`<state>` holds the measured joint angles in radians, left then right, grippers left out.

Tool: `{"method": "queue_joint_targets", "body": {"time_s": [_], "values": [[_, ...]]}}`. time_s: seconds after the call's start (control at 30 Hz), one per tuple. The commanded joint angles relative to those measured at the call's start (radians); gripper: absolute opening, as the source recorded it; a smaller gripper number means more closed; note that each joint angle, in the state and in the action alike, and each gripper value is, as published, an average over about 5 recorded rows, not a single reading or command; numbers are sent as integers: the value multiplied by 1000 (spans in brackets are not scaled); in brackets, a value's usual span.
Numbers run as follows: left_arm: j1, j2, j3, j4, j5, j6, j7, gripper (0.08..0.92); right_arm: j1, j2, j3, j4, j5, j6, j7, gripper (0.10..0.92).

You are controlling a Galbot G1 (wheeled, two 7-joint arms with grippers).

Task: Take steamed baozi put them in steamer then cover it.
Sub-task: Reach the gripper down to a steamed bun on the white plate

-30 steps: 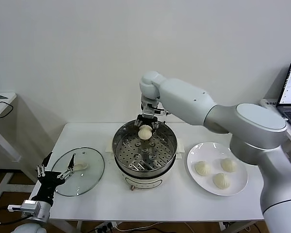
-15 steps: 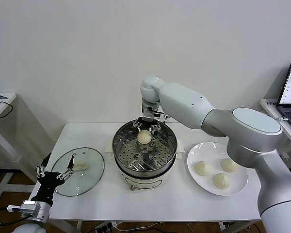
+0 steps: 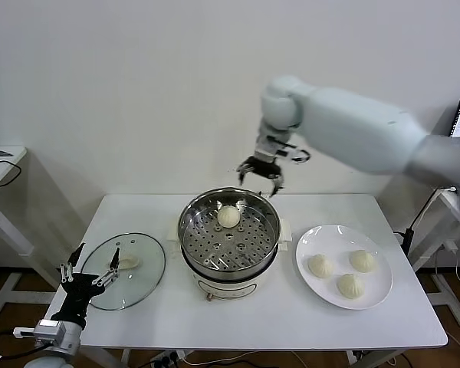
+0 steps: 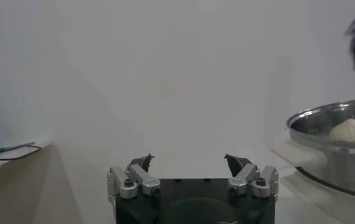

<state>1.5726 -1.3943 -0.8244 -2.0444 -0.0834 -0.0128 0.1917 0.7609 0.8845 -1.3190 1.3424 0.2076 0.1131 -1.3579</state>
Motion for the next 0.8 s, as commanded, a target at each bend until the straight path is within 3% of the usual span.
{"method": "queue_joint_targets", "body": {"time_s": [0.03,0.3,0.8], "values": [[5,2,5,-20,1,1,-1,823,66,-281,-126,183,140,-333,-29,823],[7,-8,14,-22,2,-2,-2,823,-210,-336,35,130,125,-468,50,823],[1,-12,26,-12,7,-4,-4,823,-607,-294,329,-2,-80,-429,225,823]]}}
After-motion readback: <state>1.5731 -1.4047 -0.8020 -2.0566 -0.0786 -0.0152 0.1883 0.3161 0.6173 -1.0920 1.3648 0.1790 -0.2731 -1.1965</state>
